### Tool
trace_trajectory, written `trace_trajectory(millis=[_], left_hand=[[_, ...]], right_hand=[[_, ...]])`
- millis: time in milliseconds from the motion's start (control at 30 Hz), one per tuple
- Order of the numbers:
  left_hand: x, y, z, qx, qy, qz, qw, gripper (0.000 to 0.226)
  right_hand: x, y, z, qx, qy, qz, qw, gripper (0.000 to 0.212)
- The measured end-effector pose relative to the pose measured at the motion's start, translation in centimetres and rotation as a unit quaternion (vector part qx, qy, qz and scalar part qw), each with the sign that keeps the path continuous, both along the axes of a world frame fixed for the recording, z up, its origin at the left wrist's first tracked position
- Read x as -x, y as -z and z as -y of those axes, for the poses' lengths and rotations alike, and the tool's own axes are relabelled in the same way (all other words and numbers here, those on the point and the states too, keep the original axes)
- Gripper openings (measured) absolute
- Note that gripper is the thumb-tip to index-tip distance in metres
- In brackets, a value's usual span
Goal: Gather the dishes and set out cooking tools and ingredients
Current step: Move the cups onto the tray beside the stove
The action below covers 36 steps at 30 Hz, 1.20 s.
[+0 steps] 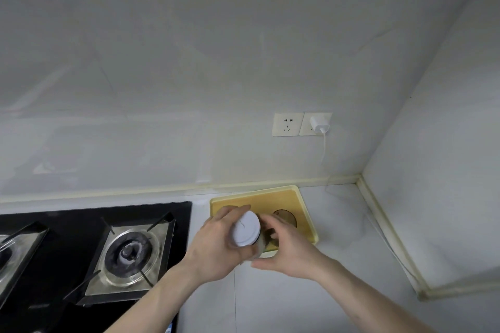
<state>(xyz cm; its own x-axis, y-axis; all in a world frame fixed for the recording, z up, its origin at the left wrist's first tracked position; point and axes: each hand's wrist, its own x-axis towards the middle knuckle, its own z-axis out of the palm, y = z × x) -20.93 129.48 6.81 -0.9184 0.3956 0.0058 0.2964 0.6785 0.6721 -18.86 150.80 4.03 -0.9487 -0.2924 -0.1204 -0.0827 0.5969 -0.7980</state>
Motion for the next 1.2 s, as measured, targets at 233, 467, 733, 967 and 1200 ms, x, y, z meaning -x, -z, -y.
trace_trajectory(millis=[233,467,733,967,1200], left_hand=[[0.6,-0.7,-2.5,-0.021,0.073,0.022,0.997,0.095],[1.6,-0.6,-0.2,-0.046,0.031,0.027,0.998,0.077],[1.0,1.1,3.0,-0.019,-0.007,0.017,1.000,0.054],[0.0,1.7,4.2,-0.004,-0.017,0.028,0.999,0.045],[-0.6,2.3,5.7,0.025,-0.039,0.040,0.998,0.045]], right_hand=[[-0.7,0.8,-0.9,0.081,0.102,-0.031,0.991,0.082],[0.1,3.1,-5.9,0.111,0.325,-0.039,0.939,0.072],[2.0,8.1,-9.9,0.075,0.449,0.017,0.890,0.069],[3.5,12.0,-9.4,0.043,0.432,0.071,0.898,0.070],[4.0,13.4,-9.1,0.016,0.410,0.084,0.908,0.069]])
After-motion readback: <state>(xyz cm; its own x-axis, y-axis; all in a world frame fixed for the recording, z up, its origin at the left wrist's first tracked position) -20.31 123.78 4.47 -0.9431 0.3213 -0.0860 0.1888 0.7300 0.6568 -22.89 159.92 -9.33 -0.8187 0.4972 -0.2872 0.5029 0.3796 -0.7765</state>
